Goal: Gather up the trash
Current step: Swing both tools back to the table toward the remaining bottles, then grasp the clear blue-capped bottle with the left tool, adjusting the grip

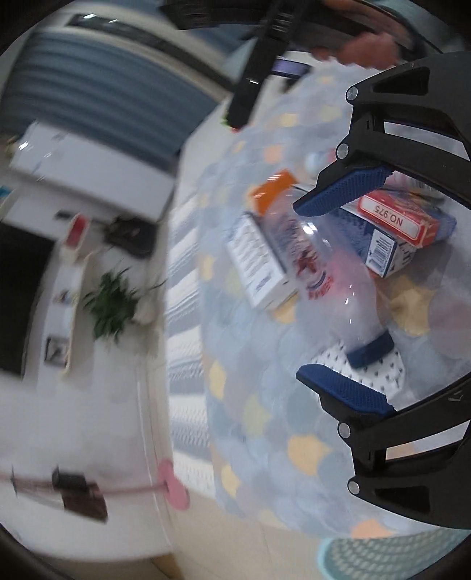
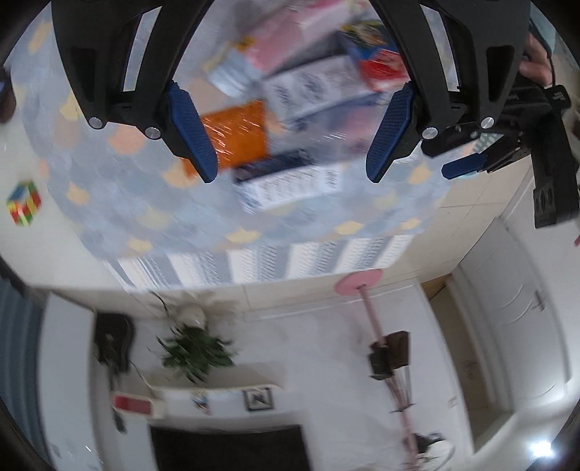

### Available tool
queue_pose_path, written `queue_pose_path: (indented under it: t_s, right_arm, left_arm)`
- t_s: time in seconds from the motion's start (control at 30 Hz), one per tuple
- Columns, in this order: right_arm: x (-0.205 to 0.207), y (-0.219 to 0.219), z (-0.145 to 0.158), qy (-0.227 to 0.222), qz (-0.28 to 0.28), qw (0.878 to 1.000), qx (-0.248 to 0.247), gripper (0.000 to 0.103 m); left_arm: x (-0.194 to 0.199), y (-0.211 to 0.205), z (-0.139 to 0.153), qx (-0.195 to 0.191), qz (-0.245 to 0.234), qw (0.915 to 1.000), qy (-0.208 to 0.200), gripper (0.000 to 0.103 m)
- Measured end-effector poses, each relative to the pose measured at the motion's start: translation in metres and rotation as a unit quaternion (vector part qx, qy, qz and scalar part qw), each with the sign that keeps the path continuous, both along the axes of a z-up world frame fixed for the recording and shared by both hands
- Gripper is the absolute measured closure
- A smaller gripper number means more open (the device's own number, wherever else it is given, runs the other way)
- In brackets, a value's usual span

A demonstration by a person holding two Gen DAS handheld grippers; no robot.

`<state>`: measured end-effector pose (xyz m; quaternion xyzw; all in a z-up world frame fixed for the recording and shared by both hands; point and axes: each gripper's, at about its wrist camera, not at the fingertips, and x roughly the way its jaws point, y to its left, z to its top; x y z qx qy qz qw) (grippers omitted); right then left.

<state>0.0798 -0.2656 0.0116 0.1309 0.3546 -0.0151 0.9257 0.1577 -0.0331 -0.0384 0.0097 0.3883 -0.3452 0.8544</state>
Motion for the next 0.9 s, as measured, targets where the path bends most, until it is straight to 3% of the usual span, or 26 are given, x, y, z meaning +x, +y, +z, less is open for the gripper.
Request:
queue_pose_path:
  t_s: [0.17,0.3,0.5,0.57,0.9]
  right_arm:
    - [0.0,-0.023,-0.021,0.016,-0.009,1.0,0.007,0.023]
    - [0.002,-0.027,-0.031,0.027,-0.012,1.0,0.009,0.023]
    - [-0.001,-0.029,-0.046,0.042,-0.009,0.999,0.018,0.023]
    - [-0.002,-0.028,-0.051,0.045,-0.005,0.999,0.024,0.023]
    - [-0.013,-0.021,-0.051,0.044,0.007,0.999,0.017,0.023]
  left_arm:
    - [0.013,-0.02,-0.029,0.028,-0.037,0.9984,0.031,0.021]
    - [0.023,-0.027,-0.043,0.018,-0.046,0.9969,0.061,0.021]
    - [0.012,-0.041,-0.044,0.023,-0.071,0.9952,0.064,0.023]
    - [0.008,-0.046,-0.044,0.026,-0.076,0.9945,0.067,0.029]
    - [-0.001,-0.058,-0.038,0.008,-0.068,0.9939,0.086,0.035]
